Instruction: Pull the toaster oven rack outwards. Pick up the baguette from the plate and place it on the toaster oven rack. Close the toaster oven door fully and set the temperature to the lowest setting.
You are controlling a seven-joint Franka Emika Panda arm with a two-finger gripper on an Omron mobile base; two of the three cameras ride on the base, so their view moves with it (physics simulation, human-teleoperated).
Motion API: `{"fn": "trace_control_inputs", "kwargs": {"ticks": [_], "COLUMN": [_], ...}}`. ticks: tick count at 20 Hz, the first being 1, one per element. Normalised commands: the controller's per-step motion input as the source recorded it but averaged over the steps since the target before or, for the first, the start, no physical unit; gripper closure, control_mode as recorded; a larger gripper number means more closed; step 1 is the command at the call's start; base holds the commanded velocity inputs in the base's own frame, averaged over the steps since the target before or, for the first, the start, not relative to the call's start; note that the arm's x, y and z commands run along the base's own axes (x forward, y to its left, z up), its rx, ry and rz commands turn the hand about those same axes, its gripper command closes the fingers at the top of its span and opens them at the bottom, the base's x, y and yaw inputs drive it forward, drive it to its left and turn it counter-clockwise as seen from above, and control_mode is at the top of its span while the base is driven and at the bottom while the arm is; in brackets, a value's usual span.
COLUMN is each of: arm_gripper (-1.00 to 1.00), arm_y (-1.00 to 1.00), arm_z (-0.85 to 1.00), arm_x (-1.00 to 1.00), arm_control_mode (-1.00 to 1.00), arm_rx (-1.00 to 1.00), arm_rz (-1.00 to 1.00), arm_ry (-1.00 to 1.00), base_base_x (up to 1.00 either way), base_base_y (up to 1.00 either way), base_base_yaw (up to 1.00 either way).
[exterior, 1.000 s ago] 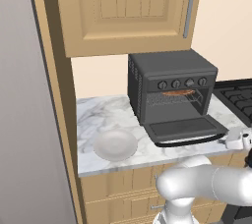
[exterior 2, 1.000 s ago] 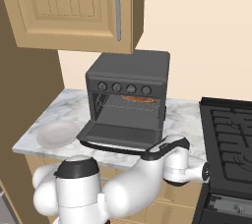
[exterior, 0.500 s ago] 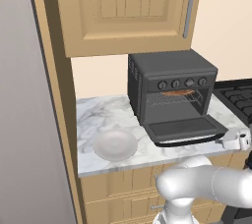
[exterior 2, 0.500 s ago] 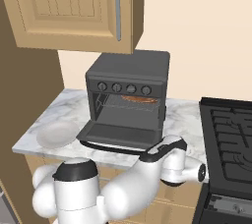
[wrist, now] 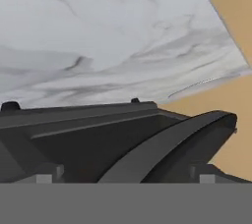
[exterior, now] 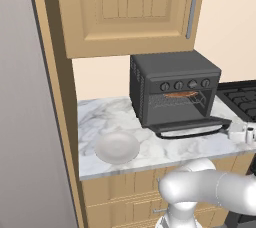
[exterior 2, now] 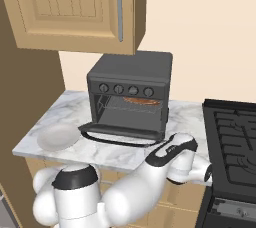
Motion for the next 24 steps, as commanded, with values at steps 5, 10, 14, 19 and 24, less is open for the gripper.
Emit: {"fn": "trace_control_inputs", "kwargs": {"ticks": [5, 10, 14, 19, 24], "arm_gripper": [-1.00, -1.00, -1.00, -1.00, -1.00], "arm_y": [0.59, 0.65, 0.66, 0.70, 0.78], "arm_z": [0.66, 0.69, 0.80, 0.77, 0.53], "arm_x": [0.80, 0.87, 0.92, 0.96, 1.00], "arm_control_mode": [-1.00, -1.00, -1.00, -1.00, -1.00], "arm_rx": [0.12, 0.09, 0.09, 0.05, 0.00], "arm_rz": [0.00, -0.03, -0.06, -0.09, -0.12], "arm_ry": [-0.09, -0.07, -0.07, -0.01, 0.00], "base_base_x": [0.00, 0.00, 0.00, 0.00, 0.00], "base_base_y": [0.00, 0.00, 0.00, 0.00, 0.00], "base_base_yaw": [0.00, 0.00, 0.00, 0.00, 0.00]}}
